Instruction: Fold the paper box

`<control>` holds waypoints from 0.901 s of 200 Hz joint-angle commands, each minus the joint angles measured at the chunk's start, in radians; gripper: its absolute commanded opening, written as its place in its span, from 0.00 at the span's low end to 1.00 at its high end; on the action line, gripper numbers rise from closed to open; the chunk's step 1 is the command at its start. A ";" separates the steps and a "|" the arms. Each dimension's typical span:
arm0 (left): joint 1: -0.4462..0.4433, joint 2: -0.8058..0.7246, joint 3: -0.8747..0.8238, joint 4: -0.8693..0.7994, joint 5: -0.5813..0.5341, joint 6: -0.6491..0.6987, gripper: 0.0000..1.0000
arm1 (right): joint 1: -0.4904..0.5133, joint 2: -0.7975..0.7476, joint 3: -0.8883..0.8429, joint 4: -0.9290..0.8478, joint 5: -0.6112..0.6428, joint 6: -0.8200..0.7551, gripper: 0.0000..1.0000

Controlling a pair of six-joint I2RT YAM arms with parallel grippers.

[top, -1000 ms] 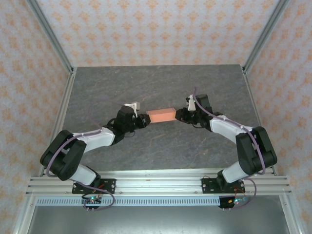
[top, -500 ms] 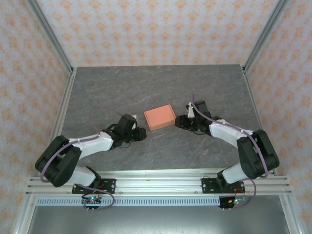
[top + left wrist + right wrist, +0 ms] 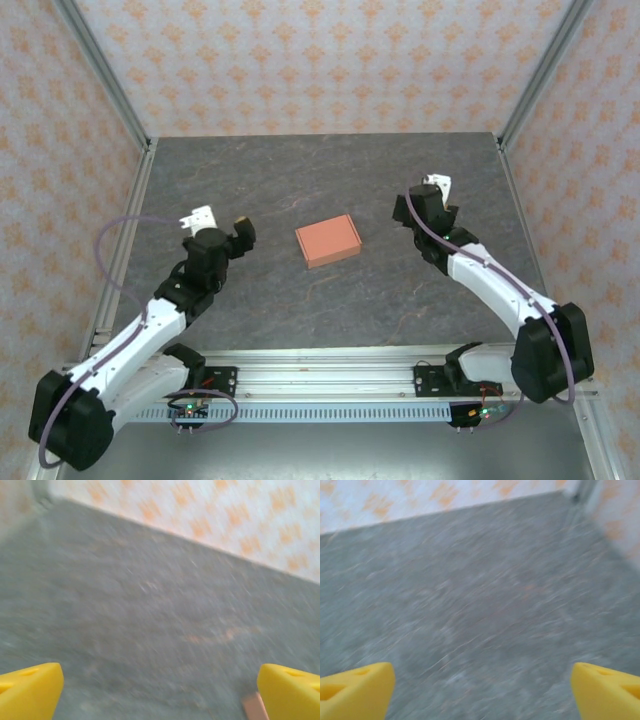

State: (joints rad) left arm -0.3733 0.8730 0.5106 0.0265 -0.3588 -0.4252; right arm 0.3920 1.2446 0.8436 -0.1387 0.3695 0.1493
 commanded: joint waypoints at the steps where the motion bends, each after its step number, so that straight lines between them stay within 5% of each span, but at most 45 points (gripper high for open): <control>1: 0.054 -0.013 -0.034 0.075 -0.246 0.103 1.00 | -0.016 -0.039 -0.070 0.106 0.260 -0.063 1.00; 46: 0.124 -0.006 -0.060 0.062 -0.322 0.152 1.00 | -0.041 -0.157 -0.245 0.310 0.277 -0.095 0.99; 82: 0.180 0.048 -0.214 0.372 -0.154 0.340 1.00 | -0.111 -0.159 -0.463 0.630 0.174 -0.162 0.99; 109: 0.261 0.240 -0.194 0.511 -0.001 0.347 1.00 | -0.143 -0.030 -0.511 0.815 0.102 -0.201 0.99; 149: 0.292 0.443 -0.152 0.691 0.064 0.392 1.00 | -0.196 0.146 -0.533 1.028 -0.019 -0.281 0.99; 180: 0.330 0.598 -0.154 0.814 0.249 0.423 1.00 | -0.259 0.221 -0.557 1.122 -0.158 -0.258 0.99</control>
State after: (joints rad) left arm -0.0631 1.3758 0.3477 0.6365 -0.2607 -0.0582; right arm 0.1715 1.4216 0.3138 0.8101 0.3496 -0.1028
